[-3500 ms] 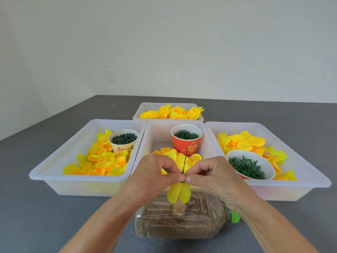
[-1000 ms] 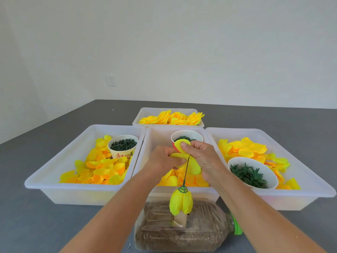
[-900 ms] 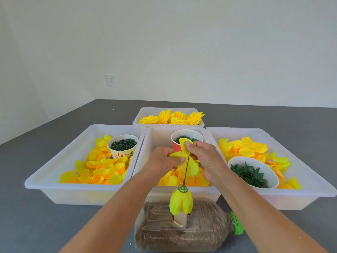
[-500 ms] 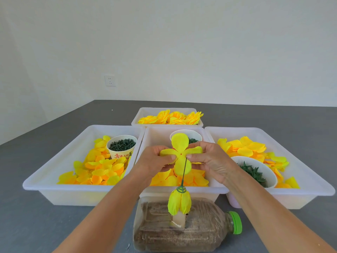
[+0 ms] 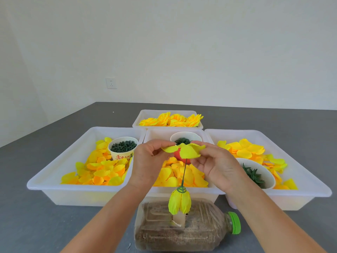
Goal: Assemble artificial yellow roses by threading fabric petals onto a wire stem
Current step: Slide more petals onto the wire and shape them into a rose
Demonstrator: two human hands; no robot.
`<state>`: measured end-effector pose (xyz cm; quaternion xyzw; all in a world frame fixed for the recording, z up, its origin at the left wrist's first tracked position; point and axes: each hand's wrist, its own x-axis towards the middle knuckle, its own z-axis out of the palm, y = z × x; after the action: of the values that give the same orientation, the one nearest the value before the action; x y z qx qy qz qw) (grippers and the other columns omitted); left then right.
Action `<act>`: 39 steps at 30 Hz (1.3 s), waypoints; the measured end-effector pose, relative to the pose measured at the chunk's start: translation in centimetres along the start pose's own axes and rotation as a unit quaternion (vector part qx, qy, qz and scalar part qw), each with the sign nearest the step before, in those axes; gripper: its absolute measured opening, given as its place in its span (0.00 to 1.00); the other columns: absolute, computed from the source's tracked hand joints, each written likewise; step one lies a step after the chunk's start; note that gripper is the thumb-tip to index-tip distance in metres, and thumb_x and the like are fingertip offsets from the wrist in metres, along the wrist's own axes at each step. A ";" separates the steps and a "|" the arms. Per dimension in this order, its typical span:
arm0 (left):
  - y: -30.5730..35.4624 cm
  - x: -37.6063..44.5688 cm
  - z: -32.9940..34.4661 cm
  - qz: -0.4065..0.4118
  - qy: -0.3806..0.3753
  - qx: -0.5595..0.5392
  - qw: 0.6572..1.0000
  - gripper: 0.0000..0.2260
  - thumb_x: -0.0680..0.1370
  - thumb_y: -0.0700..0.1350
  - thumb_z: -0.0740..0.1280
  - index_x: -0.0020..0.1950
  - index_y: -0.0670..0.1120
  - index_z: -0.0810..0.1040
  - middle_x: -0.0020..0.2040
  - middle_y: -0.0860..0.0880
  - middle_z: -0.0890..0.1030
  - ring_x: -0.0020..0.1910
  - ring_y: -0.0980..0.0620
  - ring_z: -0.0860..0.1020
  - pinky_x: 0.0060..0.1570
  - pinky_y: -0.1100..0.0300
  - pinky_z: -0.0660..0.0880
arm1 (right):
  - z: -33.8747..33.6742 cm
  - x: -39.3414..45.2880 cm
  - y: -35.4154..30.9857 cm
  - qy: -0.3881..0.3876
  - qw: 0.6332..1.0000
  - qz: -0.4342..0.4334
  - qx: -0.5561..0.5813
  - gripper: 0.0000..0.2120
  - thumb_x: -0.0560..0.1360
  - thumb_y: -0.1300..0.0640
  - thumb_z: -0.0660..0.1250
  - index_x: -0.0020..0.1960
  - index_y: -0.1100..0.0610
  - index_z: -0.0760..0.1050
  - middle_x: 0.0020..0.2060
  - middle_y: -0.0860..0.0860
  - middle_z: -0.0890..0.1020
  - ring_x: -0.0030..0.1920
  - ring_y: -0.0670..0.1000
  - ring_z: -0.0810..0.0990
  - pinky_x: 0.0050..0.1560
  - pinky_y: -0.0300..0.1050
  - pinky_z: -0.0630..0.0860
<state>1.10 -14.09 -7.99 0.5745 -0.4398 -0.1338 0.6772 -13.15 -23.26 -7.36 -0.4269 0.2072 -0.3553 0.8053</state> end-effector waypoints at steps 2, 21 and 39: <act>0.3 -0.3 0.0 0.044 0.007 0.005 0.999 0.16 0.69 0.28 0.70 0.41 0.50 0.83 0.41 0.48 0.83 0.41 0.48 0.82 0.44 0.55 0.77 | 0.2 -0.4 -0.5 -0.017 0.996 0.030 0.085 0.10 0.66 0.64 0.63 0.43 0.67 0.80 0.39 0.61 0.84 0.35 0.56 0.84 0.38 0.46 0.81; 2.9 0.2 0.4 0.171 0.021 0.057 0.983 0.15 0.71 0.25 0.67 0.50 0.43 0.80 0.46 0.44 0.81 0.48 0.49 0.80 0.53 0.59 0.76 | 3.5 -1.3 -3.4 0.002 0.989 0.019 -0.149 0.14 0.72 0.67 0.67 0.53 0.52 0.76 0.35 0.51 0.84 0.31 0.50 0.83 0.32 0.41 0.79; 9.4 -3.3 -1.0 -0.115 -0.022 -0.099 0.988 0.11 0.70 0.36 0.72 0.50 0.44 0.78 0.35 0.47 0.82 0.29 0.49 0.80 0.32 0.53 0.80 | 4.9 -5.3 -3.3 -0.032 0.982 -0.032 -0.185 0.19 0.55 0.61 0.73 0.46 0.58 0.78 0.33 0.54 0.84 0.30 0.51 0.82 0.33 0.43 0.81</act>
<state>-3.10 -8.29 -1.01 0.5479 -0.3703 -0.2665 0.7012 -14.81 -17.93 -1.73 -0.5856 0.2299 -0.3227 0.7071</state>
